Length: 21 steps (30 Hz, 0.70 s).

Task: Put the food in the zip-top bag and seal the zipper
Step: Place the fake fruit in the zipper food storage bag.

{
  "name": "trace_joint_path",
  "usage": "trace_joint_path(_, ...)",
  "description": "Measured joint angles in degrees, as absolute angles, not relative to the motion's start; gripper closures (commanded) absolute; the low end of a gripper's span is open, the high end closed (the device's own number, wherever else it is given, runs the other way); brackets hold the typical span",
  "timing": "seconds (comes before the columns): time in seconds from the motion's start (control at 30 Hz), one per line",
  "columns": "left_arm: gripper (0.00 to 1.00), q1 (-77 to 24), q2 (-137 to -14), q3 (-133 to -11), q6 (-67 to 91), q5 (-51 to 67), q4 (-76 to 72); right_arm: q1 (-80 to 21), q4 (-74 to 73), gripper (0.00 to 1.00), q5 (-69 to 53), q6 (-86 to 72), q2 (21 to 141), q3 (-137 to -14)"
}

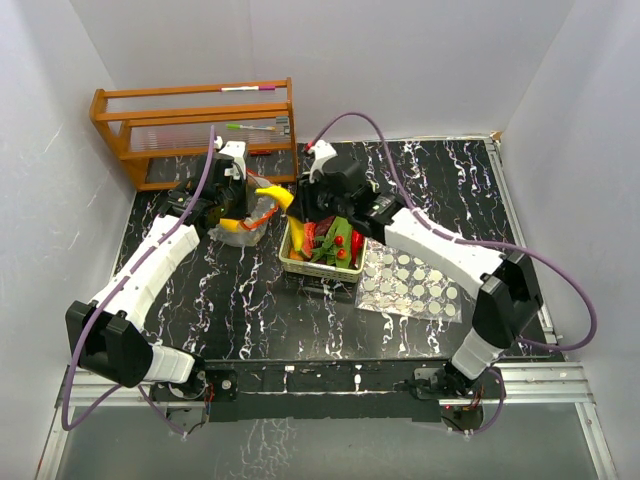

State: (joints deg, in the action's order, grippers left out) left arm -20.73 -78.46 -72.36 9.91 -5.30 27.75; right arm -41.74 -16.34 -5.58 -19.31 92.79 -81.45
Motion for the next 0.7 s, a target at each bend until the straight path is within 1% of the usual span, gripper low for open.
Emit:
trace_joint_path(0.23, 1.00, -20.7, -78.5, -72.4, 10.0, -4.9, 27.4, -43.7, -16.6, 0.92, -5.8, -19.6, 99.8, -84.9)
trace_joint_path(0.57, 1.00, -20.7, -78.1, -71.4, 10.3, -3.2, 26.5, -43.4, -21.1, 0.92, -5.8, -22.0, 116.8, -109.1)
trace_joint_path(0.7, 1.00, -20.6, -78.0, -71.1, 10.6, -2.9, 25.8, -43.4, -22.5, 0.91, -6.3, -24.4, 120.2, -114.0)
